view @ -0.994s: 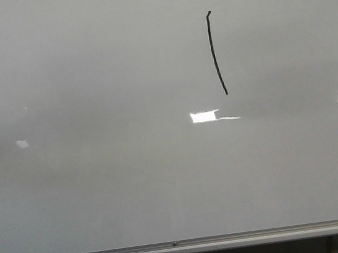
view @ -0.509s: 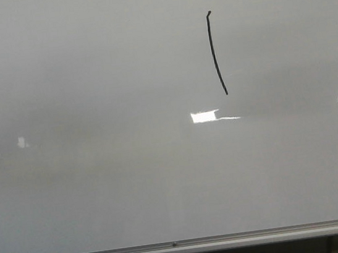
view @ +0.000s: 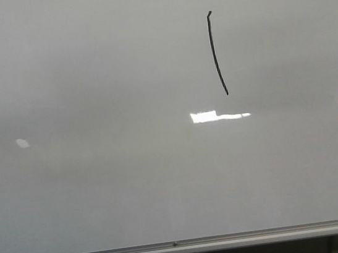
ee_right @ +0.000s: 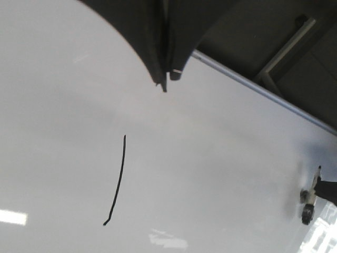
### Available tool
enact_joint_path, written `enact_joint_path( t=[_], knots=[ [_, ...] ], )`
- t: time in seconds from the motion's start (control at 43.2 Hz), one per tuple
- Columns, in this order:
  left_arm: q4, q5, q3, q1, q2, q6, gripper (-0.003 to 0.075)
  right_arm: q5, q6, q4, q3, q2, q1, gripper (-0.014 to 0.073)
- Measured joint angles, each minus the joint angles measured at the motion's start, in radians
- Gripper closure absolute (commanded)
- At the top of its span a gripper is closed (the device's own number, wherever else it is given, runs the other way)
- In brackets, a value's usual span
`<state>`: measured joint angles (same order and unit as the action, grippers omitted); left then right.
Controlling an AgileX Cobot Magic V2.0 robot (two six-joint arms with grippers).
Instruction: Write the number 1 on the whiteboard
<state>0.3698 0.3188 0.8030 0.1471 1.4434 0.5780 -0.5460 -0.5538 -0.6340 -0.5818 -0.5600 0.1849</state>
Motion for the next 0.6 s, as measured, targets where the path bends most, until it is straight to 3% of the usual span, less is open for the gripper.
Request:
enact_joint_path(
  t=[0.139, 0.532, 0.601],
  knots=[
    [-0.009, 0.049, 0.0, 0.031, -0.166, -0.002, 0.0271, 0.073, 0.0, 0.0, 0.0, 0.0, 0.0, 0.0701],
    [0.004, 0.17, -0.112, -0.046, -0.667, -0.004, 0.0722, 0.344, 0.0, -0.003, 0.0, 0.0, 0.0, 0.0701],
    [0.004, 0.189, -0.144, -0.048, -0.754, -0.004, 0.0741, 0.361, 0.0, -0.006, 0.0, 0.0, 0.0, 0.0701]
  ],
)
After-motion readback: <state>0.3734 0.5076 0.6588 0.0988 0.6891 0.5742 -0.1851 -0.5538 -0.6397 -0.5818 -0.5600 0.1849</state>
